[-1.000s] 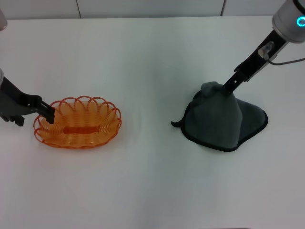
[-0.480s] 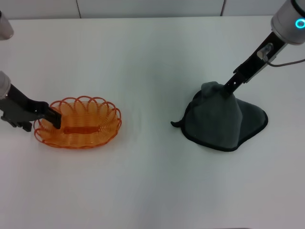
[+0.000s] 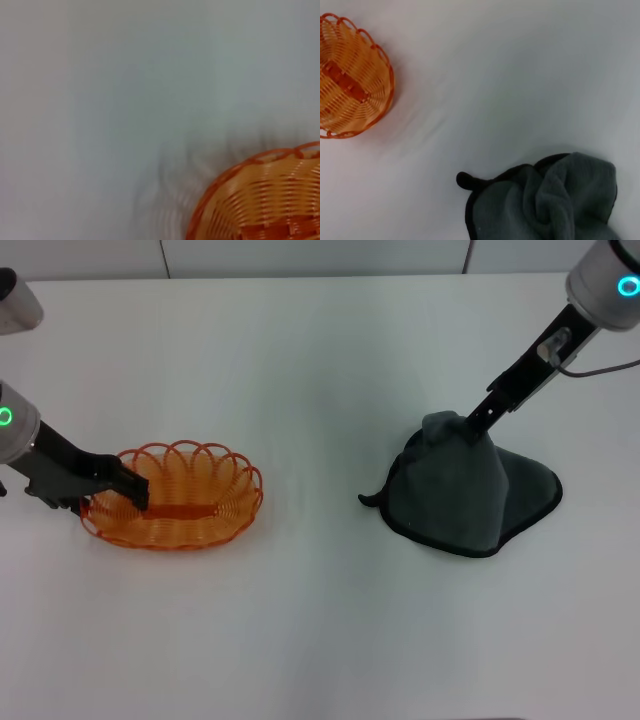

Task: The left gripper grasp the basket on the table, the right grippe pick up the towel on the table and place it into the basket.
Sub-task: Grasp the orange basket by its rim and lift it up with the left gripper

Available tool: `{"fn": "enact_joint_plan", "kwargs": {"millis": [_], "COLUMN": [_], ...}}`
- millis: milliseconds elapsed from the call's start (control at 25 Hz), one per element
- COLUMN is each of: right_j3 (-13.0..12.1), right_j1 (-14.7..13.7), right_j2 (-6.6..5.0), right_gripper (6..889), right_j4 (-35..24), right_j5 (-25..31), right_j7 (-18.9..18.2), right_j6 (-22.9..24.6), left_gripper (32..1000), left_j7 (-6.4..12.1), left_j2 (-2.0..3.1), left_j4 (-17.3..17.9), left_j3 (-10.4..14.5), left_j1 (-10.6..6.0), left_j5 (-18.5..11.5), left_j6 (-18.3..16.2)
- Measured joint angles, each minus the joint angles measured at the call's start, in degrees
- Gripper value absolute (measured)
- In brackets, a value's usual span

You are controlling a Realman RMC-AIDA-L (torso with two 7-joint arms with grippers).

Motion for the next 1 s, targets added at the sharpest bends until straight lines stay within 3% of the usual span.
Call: {"fn": "enact_joint_plan", "kwargs": {"millis": [1000], "right_j3": [0.0], "right_j1": [0.5], "right_j2": [0.09], "right_gripper": [844], "right_j4": [0.7], "right_j5": [0.2], "right_j7": [-0.2], "right_j6": [0.7], "left_gripper": [760], "left_j7": [0.02], "left_j2": [-0.07], "left_j4": [-0.8], "left_j3": [0.5], "left_j1": [0.08], "left_j5": [0.5], "left_j6": [-1.9]}}
